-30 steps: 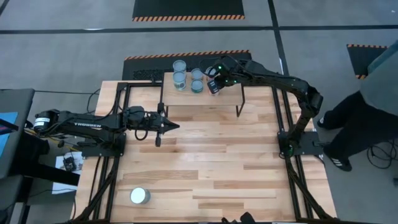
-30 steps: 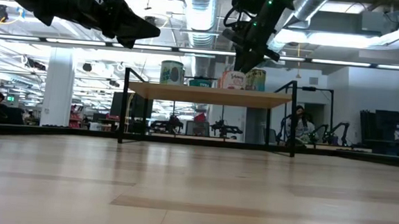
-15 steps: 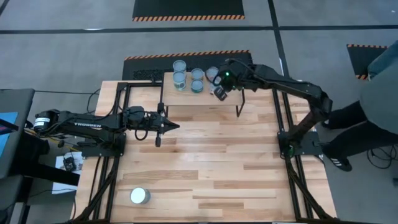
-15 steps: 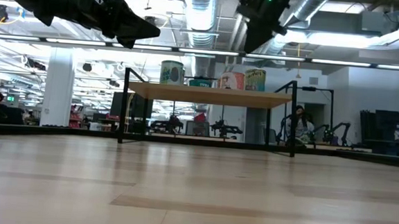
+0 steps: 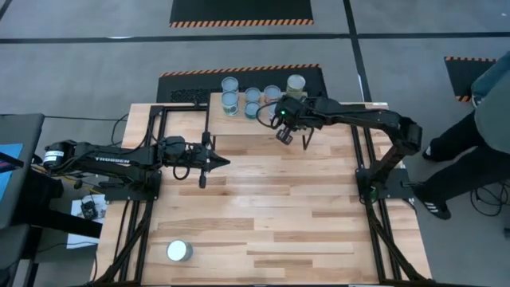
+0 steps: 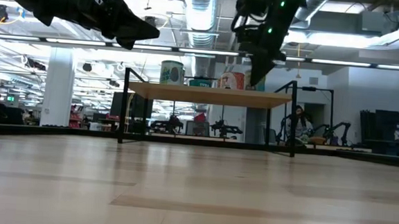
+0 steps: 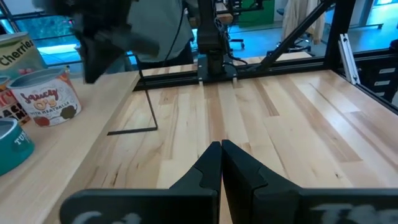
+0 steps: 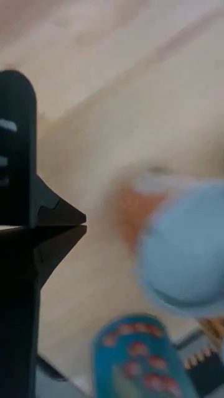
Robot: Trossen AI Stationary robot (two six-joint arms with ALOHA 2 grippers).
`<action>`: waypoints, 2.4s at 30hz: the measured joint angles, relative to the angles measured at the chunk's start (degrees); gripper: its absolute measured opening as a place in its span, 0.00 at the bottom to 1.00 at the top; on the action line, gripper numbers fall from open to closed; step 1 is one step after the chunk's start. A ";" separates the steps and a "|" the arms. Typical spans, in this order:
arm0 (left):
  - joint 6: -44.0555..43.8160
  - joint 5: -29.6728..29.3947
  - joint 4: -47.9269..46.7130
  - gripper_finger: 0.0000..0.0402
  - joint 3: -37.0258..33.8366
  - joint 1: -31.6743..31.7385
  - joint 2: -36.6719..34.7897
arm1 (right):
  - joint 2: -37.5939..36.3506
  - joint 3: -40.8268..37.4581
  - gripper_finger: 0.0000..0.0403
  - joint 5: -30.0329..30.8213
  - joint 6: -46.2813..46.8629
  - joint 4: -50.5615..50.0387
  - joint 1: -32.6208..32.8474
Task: Pick and place cans onto a shelf
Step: Put the orange tomato can on the shelf, then put the blue can on the table
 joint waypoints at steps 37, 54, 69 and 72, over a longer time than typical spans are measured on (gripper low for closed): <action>-1.38 0.86 -1.16 0.00 -0.02 -0.79 0.00 | -23.20 -37.71 0.02 0.29 -8.96 46.37 16.91; -11.74 -3.26 -52.11 0.05 19.44 -25.36 0.00 | -27.39 -61.56 0.03 7.97 -1.47 78.82 35.64; -35.91 -6.22 -64.76 0.27 22.36 -47.85 4.36 | -26.27 -61.59 0.02 9.01 0.46 78.83 37.25; -37.15 -4.58 -64.67 0.31 22.36 -48.72 6.62 | -26.27 -61.59 0.03 9.01 0.48 78.78 37.21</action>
